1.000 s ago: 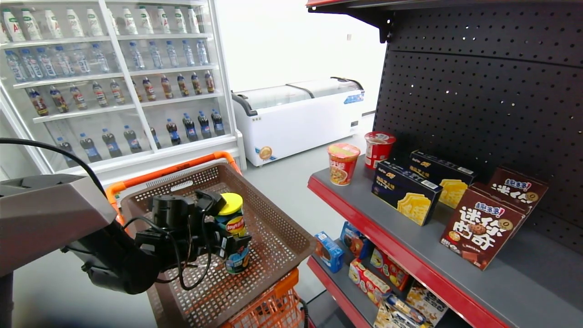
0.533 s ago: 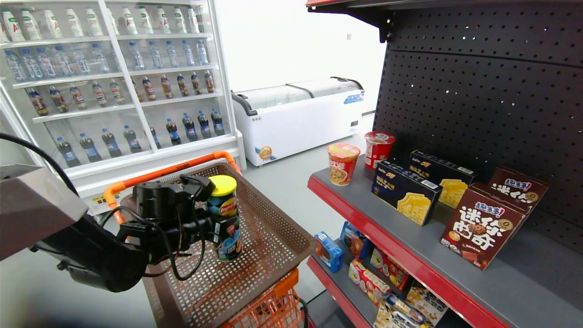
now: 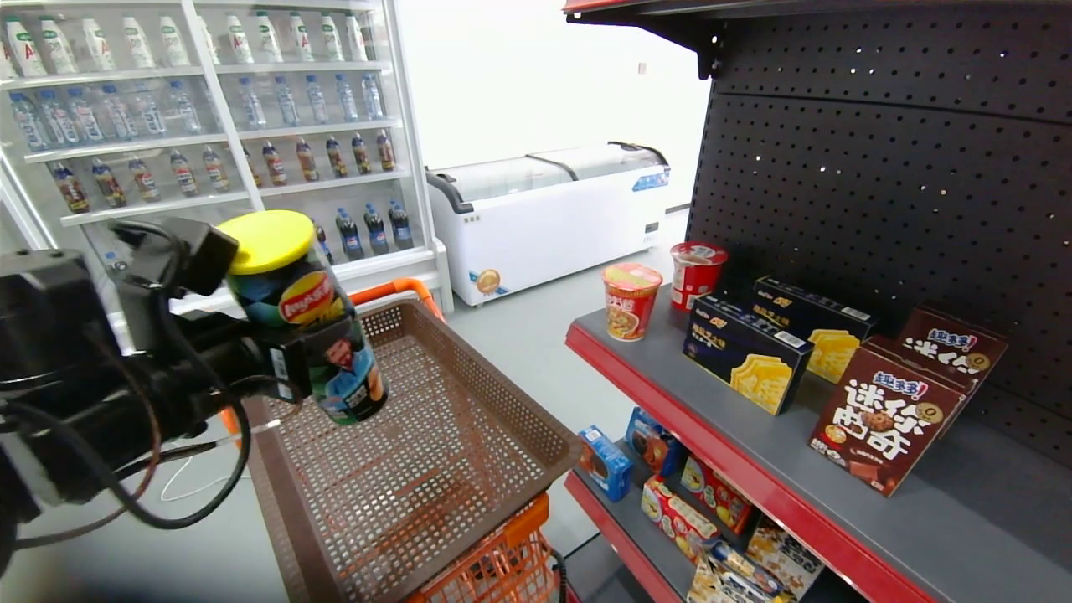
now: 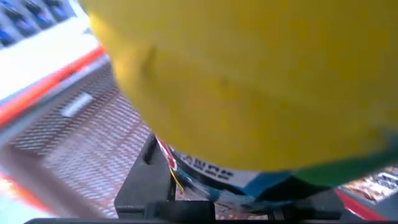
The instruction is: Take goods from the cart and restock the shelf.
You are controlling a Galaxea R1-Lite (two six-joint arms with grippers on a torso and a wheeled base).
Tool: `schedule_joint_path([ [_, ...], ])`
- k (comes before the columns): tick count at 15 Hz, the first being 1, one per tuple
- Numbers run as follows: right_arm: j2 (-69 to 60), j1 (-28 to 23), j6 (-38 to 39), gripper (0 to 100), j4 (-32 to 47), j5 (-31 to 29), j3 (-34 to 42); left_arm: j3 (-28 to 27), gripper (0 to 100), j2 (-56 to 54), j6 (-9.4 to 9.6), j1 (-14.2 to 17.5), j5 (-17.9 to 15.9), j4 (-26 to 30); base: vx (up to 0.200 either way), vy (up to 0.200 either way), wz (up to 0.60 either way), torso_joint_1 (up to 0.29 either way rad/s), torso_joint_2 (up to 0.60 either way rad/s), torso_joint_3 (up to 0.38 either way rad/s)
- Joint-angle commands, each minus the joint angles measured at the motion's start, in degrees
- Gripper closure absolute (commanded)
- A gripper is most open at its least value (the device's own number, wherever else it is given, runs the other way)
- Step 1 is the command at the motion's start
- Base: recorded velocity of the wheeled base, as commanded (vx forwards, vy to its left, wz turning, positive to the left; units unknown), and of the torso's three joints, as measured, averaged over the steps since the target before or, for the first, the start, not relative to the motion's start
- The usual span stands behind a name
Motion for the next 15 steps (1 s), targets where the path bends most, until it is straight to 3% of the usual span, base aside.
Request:
schedule_joint_path([
  [1,0.0,0.0,0.0,0,0.0,0.0,0.0,3.5,100,-16.2,0.92,0.2,3.2,4.2,0.0,0.0,0.0,0.0,0.0,0.0],
  [4,0.0,0.0,0.0,0,0.0,0.0,0.0,11.3,100,-32.0,-2.34,0.4,2.3,7.4,0.0,0.0,0.0,0.0,0.0,0.0],
  [6,0.0,0.0,0.0,0,0.0,0.0,0.0,14.6,100,-42.9,-2.77,2.1,1.9,16.3,0.0,0.0,0.0,0.0,0.0,0.0],
  [7,0.0,0.0,0.0,0,0.0,0.0,0.0,13.9,100,-49.1,-2.86,3.4,2.0,24.3,0.0,0.0,0.0,0.0,0.0,0.0],
  [15,0.0,0.0,-0.1,0,0.0,0.3,0.1,14.7,100,-60.3,-2.95,3.9,2.3,28.4,0.0,0.0,0.0,0.0,0.0,0.0],
])
